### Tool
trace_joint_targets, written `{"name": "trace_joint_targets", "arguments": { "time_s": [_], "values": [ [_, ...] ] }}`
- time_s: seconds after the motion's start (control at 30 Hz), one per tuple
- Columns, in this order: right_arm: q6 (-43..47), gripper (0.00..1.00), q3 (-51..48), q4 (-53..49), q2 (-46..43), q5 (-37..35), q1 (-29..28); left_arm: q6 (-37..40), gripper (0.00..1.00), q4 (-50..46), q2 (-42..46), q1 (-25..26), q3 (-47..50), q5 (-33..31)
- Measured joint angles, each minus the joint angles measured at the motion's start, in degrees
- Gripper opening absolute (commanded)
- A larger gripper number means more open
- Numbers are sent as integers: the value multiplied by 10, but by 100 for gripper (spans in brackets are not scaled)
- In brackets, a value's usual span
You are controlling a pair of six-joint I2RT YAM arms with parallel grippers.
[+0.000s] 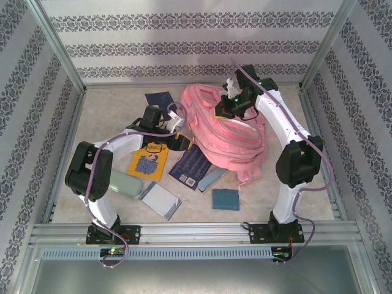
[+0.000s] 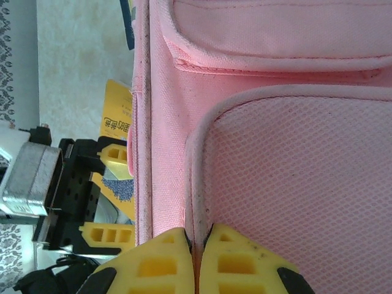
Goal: Pack the student bag
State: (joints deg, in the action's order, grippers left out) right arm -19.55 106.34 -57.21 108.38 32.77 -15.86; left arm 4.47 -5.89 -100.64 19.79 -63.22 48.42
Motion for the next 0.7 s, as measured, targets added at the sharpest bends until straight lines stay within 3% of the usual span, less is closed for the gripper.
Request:
{"name": "trace_joint_targets", "arguments": {
  "time_s": [0.27, 0.7],
  "values": [
    [-10, 0, -14, 10, -2, 12, 0, 55, 60, 22, -6, 38, -2, -78],
    [-26, 0, -15, 19, -2, 21, 0, 92, 42, 57, -45, 49, -11, -161]
  ]
}}
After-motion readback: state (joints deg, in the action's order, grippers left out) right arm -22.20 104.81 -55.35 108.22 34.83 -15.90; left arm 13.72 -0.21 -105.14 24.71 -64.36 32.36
